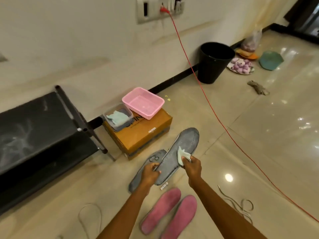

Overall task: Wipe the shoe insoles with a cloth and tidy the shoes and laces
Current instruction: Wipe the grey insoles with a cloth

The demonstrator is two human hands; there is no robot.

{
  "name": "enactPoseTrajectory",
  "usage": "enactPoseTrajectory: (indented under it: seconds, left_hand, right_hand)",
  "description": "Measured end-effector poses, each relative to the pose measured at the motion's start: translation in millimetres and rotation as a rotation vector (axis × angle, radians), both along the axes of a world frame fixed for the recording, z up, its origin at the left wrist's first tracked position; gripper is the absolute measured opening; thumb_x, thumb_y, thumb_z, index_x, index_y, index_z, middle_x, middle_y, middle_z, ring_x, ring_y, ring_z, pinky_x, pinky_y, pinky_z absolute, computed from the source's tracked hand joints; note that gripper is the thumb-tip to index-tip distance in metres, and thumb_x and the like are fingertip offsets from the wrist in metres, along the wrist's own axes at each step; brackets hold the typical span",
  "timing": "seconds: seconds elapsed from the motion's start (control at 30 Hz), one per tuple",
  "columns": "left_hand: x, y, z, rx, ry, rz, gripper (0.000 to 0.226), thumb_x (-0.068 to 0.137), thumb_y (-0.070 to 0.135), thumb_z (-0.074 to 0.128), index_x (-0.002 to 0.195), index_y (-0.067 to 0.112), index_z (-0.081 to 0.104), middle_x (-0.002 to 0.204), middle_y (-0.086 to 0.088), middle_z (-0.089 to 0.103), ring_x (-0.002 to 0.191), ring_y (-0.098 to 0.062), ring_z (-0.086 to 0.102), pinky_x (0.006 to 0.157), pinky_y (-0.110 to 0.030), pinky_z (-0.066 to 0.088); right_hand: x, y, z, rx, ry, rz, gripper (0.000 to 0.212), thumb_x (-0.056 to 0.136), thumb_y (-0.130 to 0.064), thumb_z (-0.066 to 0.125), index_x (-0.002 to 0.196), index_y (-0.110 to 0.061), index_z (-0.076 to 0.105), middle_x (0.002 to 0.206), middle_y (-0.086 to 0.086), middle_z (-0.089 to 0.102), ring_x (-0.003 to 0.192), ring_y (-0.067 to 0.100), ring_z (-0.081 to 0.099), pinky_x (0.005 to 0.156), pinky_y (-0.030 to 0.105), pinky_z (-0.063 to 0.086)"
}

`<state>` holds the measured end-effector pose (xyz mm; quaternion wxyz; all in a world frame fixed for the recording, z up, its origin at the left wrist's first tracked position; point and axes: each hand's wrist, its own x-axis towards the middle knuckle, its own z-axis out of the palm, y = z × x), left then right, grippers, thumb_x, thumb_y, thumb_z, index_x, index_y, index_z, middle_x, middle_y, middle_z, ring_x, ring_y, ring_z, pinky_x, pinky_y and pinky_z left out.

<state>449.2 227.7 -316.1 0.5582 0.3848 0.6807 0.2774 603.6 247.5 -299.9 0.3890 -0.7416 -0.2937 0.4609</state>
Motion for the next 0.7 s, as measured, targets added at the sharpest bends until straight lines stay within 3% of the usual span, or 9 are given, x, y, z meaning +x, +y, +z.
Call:
enactPoseTrajectory:
  seconds: [0.13, 0.2, 0.33, 0.37, 0.5, 0.7]
  left_hand:
    - [17.5, 3.0, -86.0, -0.038, 0.101, 0.019, 0.035, 0.081, -0.016, 0.049, 0.112, -0.005, 0.062, 0.116, -0.018, 0.063, 0.112, -0.032, 0.057, 0.086, -0.029, 0.045]
    - [15.4, -6.6, -121.6, -0.055, 0.165, 0.053, 0.037, 0.08, -0.017, 0.046, 0.11, -0.002, 0.064, 0.116, -0.015, 0.064, 0.111, -0.03, 0.058, 0.09, -0.031, 0.045]
    - [2.8, -26.5, -165.7, -0.062, 0.27, 0.138, 0.041, 0.08, -0.018, 0.043, 0.11, -0.001, 0.066, 0.116, -0.013, 0.065, 0.112, -0.028, 0.059, 0.093, -0.028, 0.043]
    - [-0.1, -30.3, -172.7, -0.062, 0.289, 0.15, 0.041, 0.081, -0.018, 0.043, 0.11, 0.0, 0.066, 0.117, -0.013, 0.065, 0.113, -0.028, 0.058, 0.092, -0.026, 0.042]
    - [-7.6, -35.7, -188.7, 0.006, 0.362, 0.151, 0.041, 0.083, -0.018, 0.042, 0.112, 0.0, 0.065, 0.118, -0.013, 0.065, 0.113, -0.029, 0.059, 0.089, -0.021, 0.039]
    - [-15.9, -33.0, -198.0, 0.047, 0.506, 0.081, 0.039, 0.083, -0.015, 0.048, 0.115, 0.001, 0.064, 0.112, -0.02, 0.063, 0.108, -0.034, 0.058, 0.091, -0.034, 0.045]
  right_hand:
    - [11.0, -0.3, -90.9, -0.135, -0.03, -0.017, 0.017, 0.084, -0.002, 0.057, 0.098, 0.002, 0.067, 0.083, 0.011, 0.062, 0.076, 0.025, 0.057, 0.082, 0.053, 0.052]
    - [5.4, -3.6, -131.4, -0.201, -0.048, 0.019, 0.019, 0.083, -0.003, 0.059, 0.099, 0.005, 0.067, 0.084, 0.011, 0.062, 0.08, 0.025, 0.058, 0.081, 0.046, 0.053]
    - [-10.9, -10.2, -182.8, -0.296, -0.117, 0.124, 0.021, 0.082, -0.006, 0.06, 0.093, 0.011, 0.065, 0.08, 0.014, 0.06, 0.074, 0.019, 0.053, 0.052, 0.014, 0.038]
    - [-14.9, -10.4, -190.5, -0.31, -0.129, 0.14, 0.021, 0.082, -0.007, 0.059, 0.093, 0.011, 0.065, 0.08, 0.015, 0.06, 0.074, 0.019, 0.053, 0.047, 0.013, 0.035]
    - [-24.8, -5.4, -202.4, -0.341, -0.133, 0.17, 0.02, 0.084, -0.011, 0.059, 0.095, 0.003, 0.065, 0.084, 0.01, 0.061, 0.079, 0.021, 0.057, 0.063, 0.023, 0.037]
    - [-25.1, 5.3, -207.0, -0.388, -0.197, 0.298, 0.027, 0.085, -0.018, 0.056, 0.107, -0.005, 0.065, 0.101, 0.013, 0.068, 0.096, 0.029, 0.064, 0.074, 0.028, 0.046]
